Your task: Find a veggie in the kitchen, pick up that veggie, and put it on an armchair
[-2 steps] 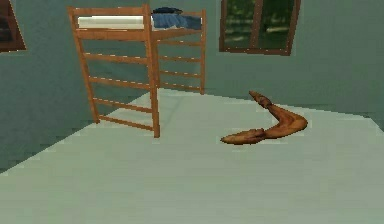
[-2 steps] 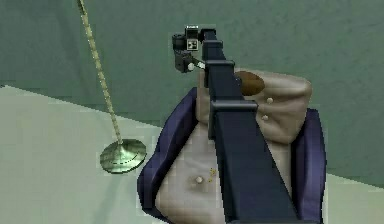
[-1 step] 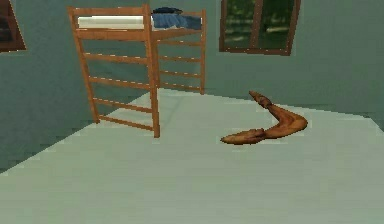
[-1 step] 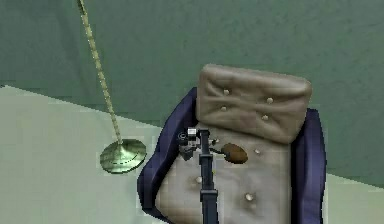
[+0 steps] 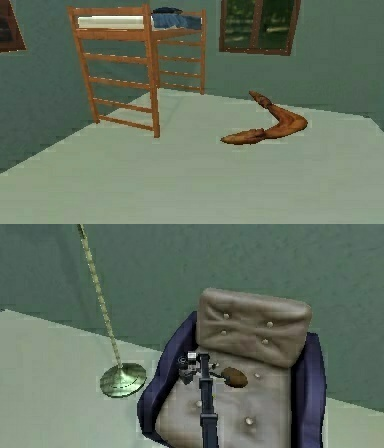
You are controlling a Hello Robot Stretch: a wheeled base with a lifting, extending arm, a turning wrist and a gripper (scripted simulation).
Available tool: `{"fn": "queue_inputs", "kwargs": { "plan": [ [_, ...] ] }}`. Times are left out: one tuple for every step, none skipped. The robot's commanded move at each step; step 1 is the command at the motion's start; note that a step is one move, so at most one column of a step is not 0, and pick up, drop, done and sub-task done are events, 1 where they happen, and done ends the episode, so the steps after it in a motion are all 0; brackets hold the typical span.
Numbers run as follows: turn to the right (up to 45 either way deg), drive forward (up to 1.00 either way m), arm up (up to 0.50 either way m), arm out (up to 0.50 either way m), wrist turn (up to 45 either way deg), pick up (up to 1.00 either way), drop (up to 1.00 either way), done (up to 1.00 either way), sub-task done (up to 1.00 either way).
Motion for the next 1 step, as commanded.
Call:
{"fn": "queue_inputs", "kwargs": {
  "plan": [
    [0.0,0.0,0.0,0.0,0.0,0.0,1.0,0.0,0.0]
  ]
}}
